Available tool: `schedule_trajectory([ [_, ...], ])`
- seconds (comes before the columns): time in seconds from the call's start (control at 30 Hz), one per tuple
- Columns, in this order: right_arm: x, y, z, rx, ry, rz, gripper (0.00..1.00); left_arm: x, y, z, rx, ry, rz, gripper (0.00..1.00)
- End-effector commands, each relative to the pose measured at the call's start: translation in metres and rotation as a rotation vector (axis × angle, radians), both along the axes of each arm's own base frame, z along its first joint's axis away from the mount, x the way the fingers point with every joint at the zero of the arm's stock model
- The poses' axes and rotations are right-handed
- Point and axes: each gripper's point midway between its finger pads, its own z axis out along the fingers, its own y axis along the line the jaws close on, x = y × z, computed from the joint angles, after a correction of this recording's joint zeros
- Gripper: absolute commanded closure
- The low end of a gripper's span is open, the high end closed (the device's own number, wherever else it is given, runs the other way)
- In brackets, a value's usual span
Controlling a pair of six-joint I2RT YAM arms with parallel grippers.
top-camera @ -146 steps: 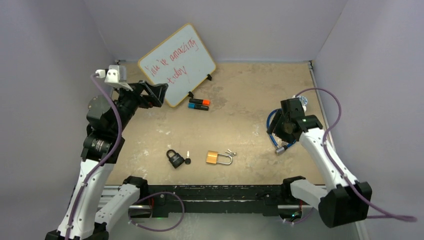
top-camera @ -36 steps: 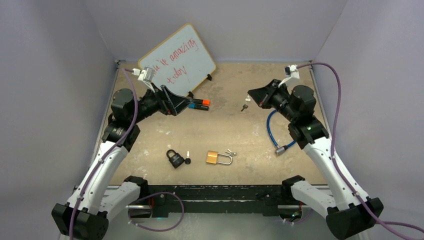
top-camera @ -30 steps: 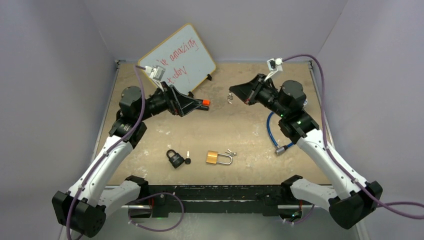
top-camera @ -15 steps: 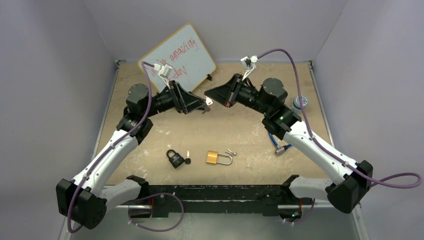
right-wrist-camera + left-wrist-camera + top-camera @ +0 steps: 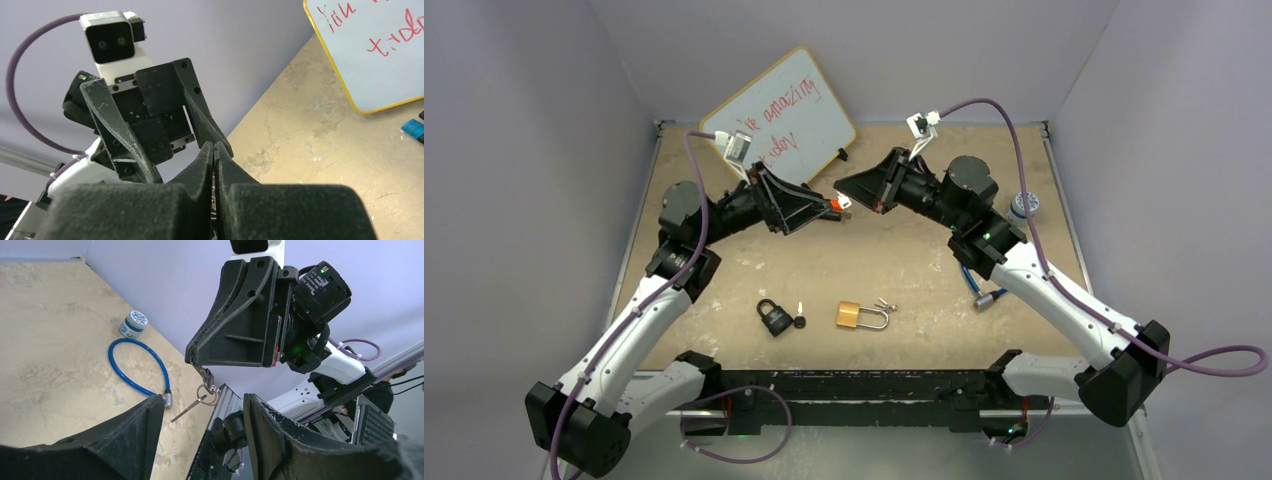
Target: Unlock with the key
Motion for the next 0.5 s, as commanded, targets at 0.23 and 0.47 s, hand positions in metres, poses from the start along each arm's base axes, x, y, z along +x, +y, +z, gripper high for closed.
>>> schedule_trajectory([
  [0.23,-0.014,0.004,0.026,0.084,-0.025,0.039,1.00,-0.004,-0.006,0.009,-0.166,0.060,-0.070,0.46],
  [0.47,-0.013,0.007,0.015,0.064,-0.014,0.039,1.00,-0.005,-0.007,0.007,-0.207,0.099,-0.091,0.45],
])
